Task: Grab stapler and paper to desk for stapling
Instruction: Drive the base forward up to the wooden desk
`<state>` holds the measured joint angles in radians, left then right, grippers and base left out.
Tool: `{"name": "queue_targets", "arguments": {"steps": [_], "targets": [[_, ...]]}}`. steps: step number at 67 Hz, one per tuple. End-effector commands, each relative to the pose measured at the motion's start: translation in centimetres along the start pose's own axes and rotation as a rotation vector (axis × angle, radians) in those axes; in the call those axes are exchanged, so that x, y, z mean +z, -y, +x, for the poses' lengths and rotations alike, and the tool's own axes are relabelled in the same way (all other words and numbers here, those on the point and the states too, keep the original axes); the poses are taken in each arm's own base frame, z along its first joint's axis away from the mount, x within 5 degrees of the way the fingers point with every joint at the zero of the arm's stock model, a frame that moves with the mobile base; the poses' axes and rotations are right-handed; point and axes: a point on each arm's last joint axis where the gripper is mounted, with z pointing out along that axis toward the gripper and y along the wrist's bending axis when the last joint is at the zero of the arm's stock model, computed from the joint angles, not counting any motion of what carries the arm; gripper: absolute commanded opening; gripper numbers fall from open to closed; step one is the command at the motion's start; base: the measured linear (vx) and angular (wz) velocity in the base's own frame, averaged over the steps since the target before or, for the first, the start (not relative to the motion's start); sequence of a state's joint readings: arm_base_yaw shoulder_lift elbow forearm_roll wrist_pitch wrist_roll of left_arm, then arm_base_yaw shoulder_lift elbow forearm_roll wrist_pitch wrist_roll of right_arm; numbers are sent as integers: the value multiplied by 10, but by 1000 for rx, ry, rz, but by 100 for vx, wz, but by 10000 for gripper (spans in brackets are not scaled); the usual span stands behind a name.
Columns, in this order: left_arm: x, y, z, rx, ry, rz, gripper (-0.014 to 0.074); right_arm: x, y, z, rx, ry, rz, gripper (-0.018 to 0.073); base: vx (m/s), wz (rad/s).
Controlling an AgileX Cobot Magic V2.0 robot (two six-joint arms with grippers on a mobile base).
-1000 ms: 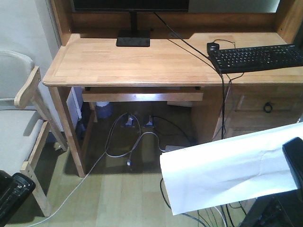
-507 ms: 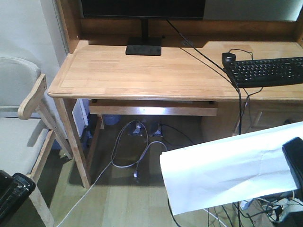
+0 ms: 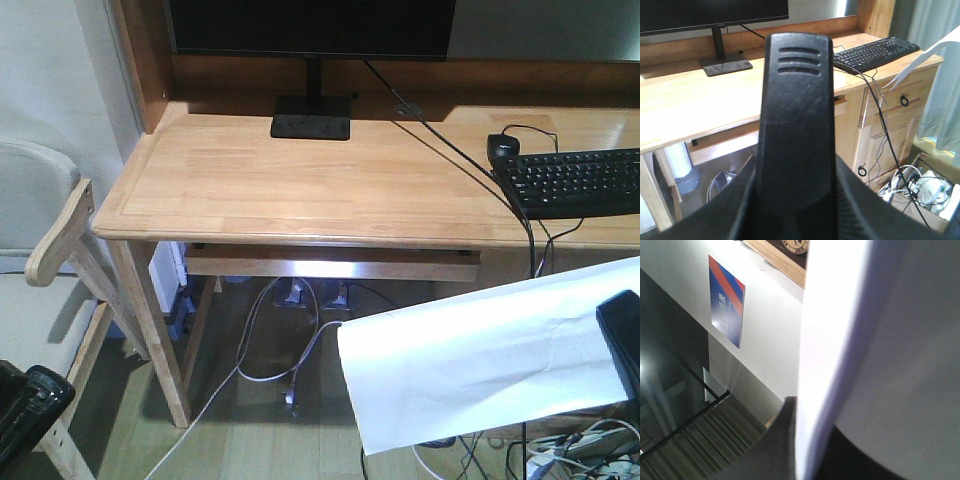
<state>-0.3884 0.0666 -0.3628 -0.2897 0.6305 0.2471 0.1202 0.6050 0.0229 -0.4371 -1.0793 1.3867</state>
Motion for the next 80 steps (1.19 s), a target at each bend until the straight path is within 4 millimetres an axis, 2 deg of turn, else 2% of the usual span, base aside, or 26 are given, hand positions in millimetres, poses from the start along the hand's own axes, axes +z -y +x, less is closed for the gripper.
{"name": "queue_targets", "arguments": {"steps": [1, 80], "targets": [[-3, -1, -19, -18, 136, -15, -7, -1, -4, -1, 5, 23, -51, -9, 17, -4], [-3, -1, -19, -18, 136, -15, -7, -1, -4, -1, 5, 23, -51, -9, 14, -8]]}}
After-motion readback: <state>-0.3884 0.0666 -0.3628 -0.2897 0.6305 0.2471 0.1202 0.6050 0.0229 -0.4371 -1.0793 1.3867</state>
